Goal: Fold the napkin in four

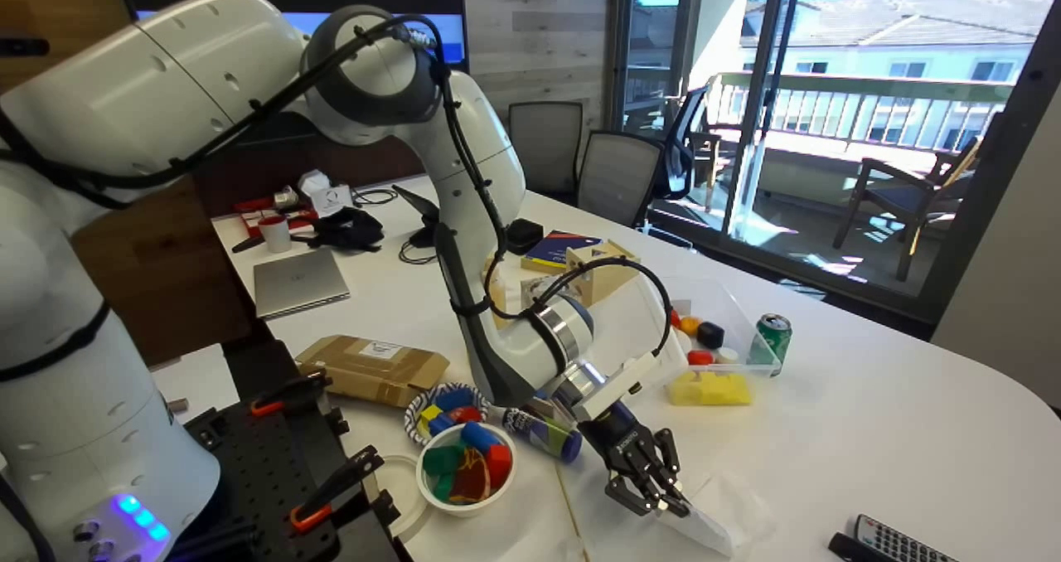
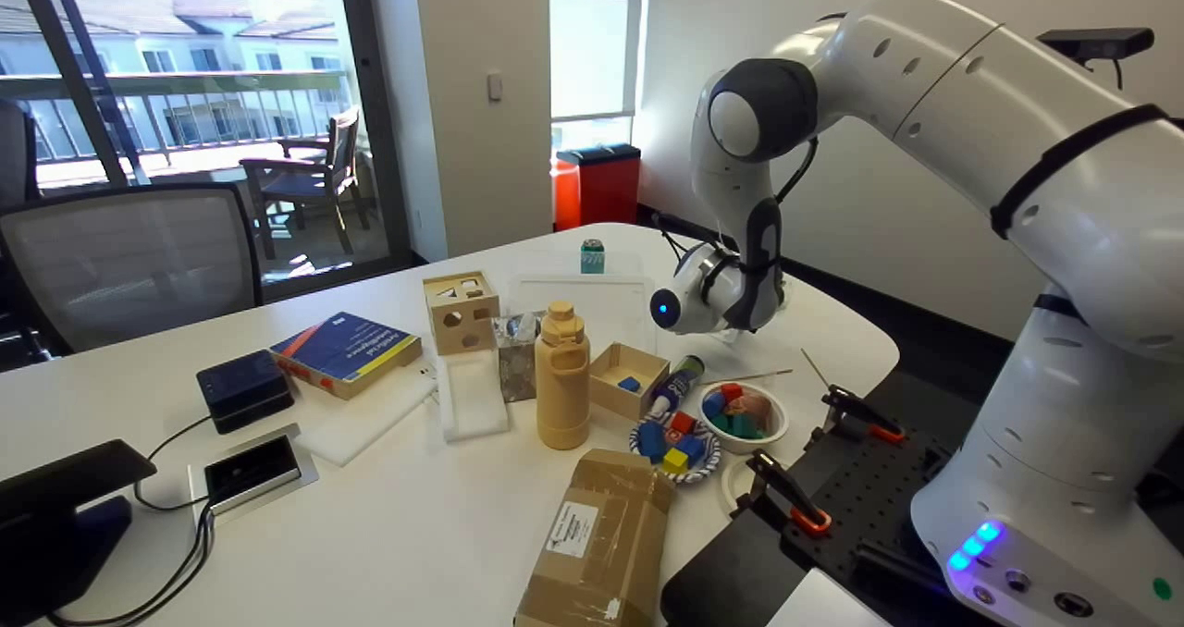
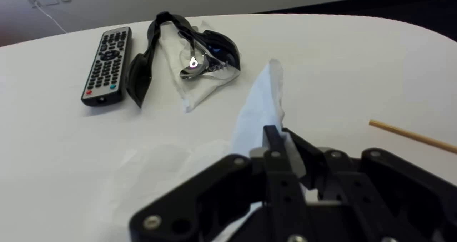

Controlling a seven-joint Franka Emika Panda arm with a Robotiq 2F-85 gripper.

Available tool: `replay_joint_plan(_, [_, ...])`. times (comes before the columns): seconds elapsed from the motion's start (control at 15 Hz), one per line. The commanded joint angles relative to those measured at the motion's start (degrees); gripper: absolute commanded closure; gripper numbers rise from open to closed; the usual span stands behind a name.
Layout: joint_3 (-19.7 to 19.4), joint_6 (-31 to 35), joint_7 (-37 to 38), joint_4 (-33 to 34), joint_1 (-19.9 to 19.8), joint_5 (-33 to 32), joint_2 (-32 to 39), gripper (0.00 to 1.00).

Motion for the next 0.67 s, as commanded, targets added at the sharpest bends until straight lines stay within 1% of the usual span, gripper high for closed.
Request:
replay_joint_plan(0.0, [4.62, -4.67, -3.21, 0.36, -3.75, -7.48, -0.52, 0.98])
replay_joint_plan(0.27, [7.71, -6.62, -2.10, -0.74, -6.80, -12.31, -2.03, 0.98])
replay_joint_plan(0.6, [8.61, -6.72, 2.00, -4.41, -8.37, -18.23, -6.09, 0.98])
